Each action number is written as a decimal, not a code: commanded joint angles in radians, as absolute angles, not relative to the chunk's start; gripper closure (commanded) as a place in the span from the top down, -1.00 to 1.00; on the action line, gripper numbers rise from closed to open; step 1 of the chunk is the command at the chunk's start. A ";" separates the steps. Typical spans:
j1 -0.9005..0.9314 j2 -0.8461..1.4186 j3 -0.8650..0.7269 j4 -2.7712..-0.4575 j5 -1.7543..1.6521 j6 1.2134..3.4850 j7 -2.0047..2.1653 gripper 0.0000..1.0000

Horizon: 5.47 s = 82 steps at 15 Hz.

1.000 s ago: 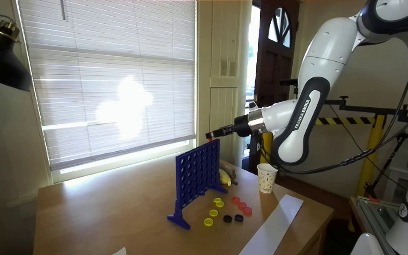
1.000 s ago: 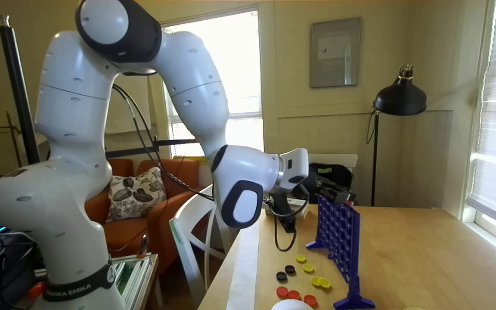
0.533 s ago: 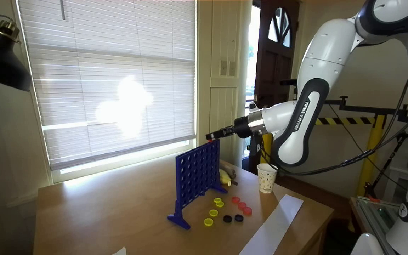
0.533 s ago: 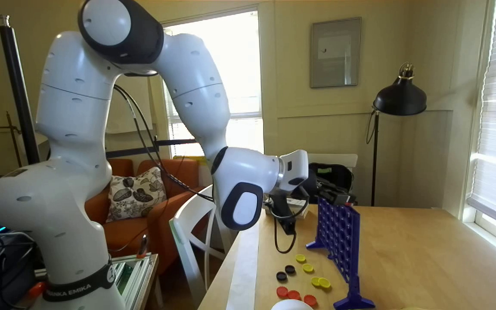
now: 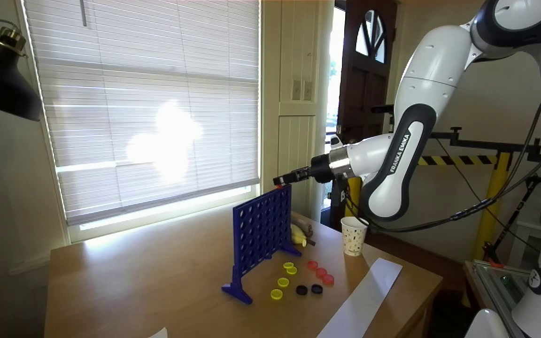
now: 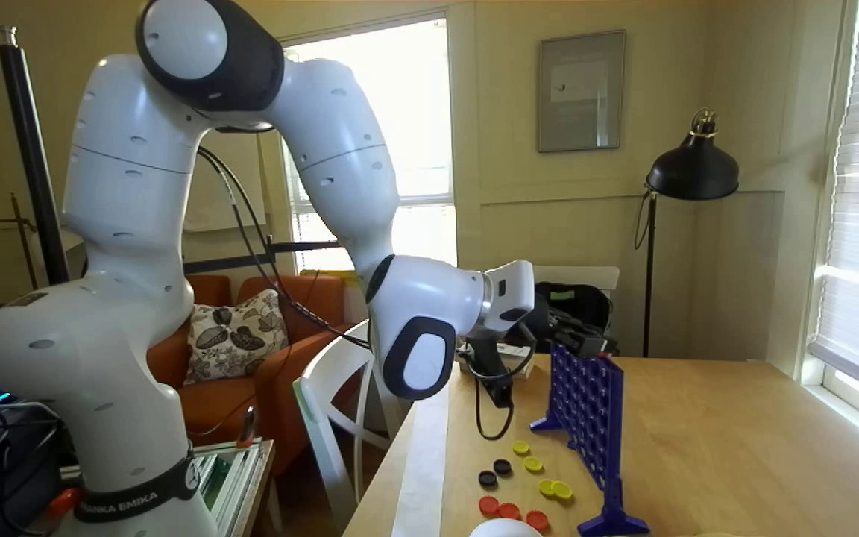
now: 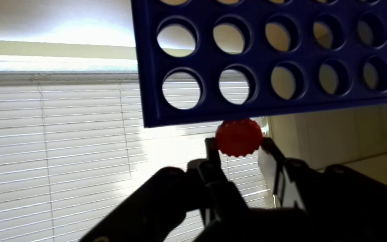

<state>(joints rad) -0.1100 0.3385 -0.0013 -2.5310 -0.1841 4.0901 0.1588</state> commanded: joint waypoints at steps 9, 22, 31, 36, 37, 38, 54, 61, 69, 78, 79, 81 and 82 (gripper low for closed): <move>-0.107 0.380 -0.003 -2.494 -0.168 4.106 0.139 -0.80; -0.097 0.384 -0.001 -2.504 -0.153 4.124 0.126 -0.80; -0.093 0.406 -0.003 -2.507 -0.145 4.185 0.108 -0.80; -0.095 0.411 -0.006 -2.510 -0.138 4.203 0.107 -0.80; -0.094 0.410 -0.006 -2.512 -0.132 4.206 0.106 -0.80; -0.094 0.409 -0.006 -2.513 -0.128 4.207 0.107 -0.80; -0.091 0.417 -0.003 -2.508 -0.126 4.195 0.111 -0.80; -0.085 0.417 0.000 -2.510 -0.110 4.189 0.114 -0.80; -0.096 0.399 -0.002 -2.509 -0.136 4.186 0.127 -0.30; -0.091 0.398 -0.003 -2.509 -0.123 4.195 0.117 -0.80; -0.090 0.396 -0.003 -2.510 -0.119 4.202 0.115 -0.80; -0.085 0.390 -0.005 -2.514 -0.108 4.216 0.102 -0.80; -0.085 0.389 -0.006 -2.516 -0.108 4.224 0.099 -0.80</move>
<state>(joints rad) -0.0969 0.4003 -0.0032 -2.5070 -0.1389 4.1965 0.1251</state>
